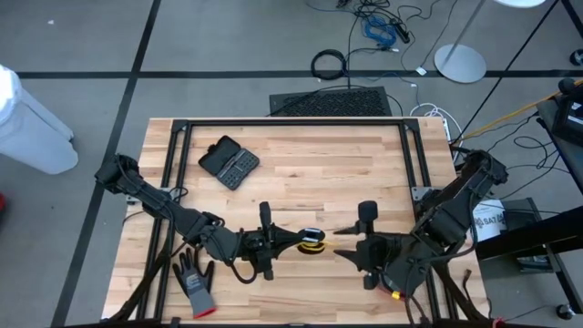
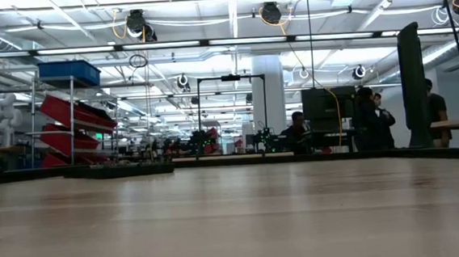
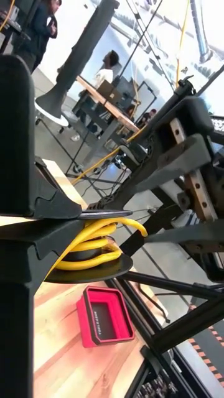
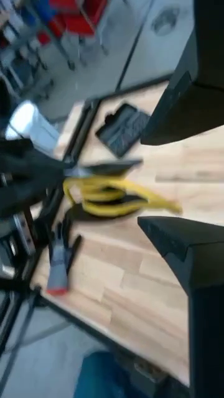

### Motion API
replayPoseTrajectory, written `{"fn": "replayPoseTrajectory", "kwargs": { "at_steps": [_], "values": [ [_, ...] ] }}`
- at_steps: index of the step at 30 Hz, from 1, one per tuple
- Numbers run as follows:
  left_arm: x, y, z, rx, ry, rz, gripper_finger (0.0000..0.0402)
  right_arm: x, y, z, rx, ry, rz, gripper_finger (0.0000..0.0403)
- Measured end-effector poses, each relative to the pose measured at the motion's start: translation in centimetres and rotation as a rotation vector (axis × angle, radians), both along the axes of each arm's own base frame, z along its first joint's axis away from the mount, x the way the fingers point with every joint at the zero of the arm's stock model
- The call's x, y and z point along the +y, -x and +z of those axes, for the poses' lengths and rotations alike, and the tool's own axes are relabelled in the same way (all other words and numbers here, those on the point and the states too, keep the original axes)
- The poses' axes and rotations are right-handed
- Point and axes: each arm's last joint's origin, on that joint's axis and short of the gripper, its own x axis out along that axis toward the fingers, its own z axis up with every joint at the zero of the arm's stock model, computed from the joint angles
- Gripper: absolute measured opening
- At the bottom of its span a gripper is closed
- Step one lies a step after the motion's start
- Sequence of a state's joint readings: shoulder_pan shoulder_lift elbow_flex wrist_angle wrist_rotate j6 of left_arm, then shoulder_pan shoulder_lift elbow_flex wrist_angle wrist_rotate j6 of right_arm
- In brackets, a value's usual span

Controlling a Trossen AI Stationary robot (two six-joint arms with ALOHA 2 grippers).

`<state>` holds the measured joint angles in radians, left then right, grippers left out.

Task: Coil cords
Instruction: Coil the yellow wire onto the spool

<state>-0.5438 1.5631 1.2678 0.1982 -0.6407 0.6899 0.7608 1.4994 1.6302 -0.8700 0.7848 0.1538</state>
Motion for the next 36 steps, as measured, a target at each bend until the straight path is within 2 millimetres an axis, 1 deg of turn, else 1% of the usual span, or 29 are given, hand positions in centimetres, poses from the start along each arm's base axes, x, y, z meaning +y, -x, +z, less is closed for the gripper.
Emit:
{"fn": "replayPoseTrajectory", "kwargs": {
  "at_steps": [4, 7, 10, 13, 15, 19, 24, 32, 36],
  "values": [
    [0.0, 0.0, 0.0, -0.001, 0.001, 0.0, 0.0, -0.2, -0.3, -0.1, 0.036, -0.062, 0.036, 0.0162],
    [0.0, 0.0, 0.0, -0.001, 0.001, 0.0, 0.0, -0.5, -0.6, -0.1, 0.045, -0.081, 0.033, 0.0135],
    [0.0, 0.0, 0.0, -0.002, 0.001, 0.0, 0.0, -0.7, -0.8, -0.2, 0.053, -0.087, 0.038, 0.0092],
    [0.0, 0.0, 0.0, -0.002, 0.001, 0.0, 0.0, -0.6, -0.7, -0.2, 0.069, -0.091, 0.067, 0.0031],
    [0.0, 0.0, 0.0, -0.002, 0.0, 0.0, 0.0, -0.6, -0.7, -0.2, 0.071, -0.08, 0.074, 0.0009],
    [0.0, 0.0, 0.0, -0.001, 0.0, -0.002, 0.0, -0.6, -0.7, -0.2, 0.063, -0.072, 0.063, 0.0005],
    [-0.1, 0.2, 0.4, -0.011, 0.015, -0.057, 0.0, -1.0, -0.5, 0.0, 0.046, -0.03, 0.021, 0.0003],
    [-0.5, 1.5, 1.7, -0.039, 0.033, -0.09, 0.0, -1.5, 0.0, -0.6, 0.11, -0.027, -0.027, 0.0001],
    [-0.8, 2.2, 2.2, -0.058, 0.049, -0.107, 0.0, -1.5, 0.1, -0.6, 0.111, -0.034, -0.033, 0.0001]
  ]
}}
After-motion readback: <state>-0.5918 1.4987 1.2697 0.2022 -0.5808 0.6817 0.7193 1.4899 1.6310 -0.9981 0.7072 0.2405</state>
